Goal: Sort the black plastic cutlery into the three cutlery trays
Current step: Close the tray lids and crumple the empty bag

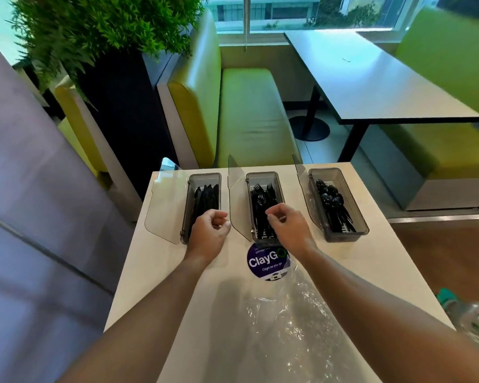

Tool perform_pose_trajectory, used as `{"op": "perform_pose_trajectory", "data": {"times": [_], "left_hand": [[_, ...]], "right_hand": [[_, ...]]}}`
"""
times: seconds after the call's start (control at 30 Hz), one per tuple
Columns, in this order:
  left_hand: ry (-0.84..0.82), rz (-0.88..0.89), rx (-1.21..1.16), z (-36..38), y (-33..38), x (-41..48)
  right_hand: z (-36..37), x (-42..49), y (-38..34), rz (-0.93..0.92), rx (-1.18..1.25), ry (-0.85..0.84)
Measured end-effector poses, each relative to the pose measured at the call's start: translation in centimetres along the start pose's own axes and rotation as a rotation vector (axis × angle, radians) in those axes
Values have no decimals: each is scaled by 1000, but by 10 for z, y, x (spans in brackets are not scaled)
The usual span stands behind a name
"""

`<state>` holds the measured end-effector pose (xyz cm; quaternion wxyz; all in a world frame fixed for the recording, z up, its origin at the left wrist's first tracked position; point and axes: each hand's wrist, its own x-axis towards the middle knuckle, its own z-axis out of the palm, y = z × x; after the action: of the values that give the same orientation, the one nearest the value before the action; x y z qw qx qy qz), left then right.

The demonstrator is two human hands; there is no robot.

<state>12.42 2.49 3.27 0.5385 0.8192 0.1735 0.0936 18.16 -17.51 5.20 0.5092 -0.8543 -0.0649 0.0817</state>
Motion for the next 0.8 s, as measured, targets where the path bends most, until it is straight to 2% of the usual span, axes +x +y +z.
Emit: {"op": "perform_pose_trajectory", "data": {"times": [0.27,0.4,0.5,0.63,0.8], "left_hand": [[210,186,153,-67,10,-10],[308,288,331,-104,-1,-6],[342,223,436,-120,-19,-1],[329,75,322,-131,-39,0],[387,5,218,-137,-50,8]], "right_hand": [[53,-5,-66,-234,88,-35],[86,-12,-85,-247,66,-99],[109,-16,-81,-187,-53,-150],[130,-19,-63,-5,-375,-275],[137,-12,-36,143,-392,-294]]}}
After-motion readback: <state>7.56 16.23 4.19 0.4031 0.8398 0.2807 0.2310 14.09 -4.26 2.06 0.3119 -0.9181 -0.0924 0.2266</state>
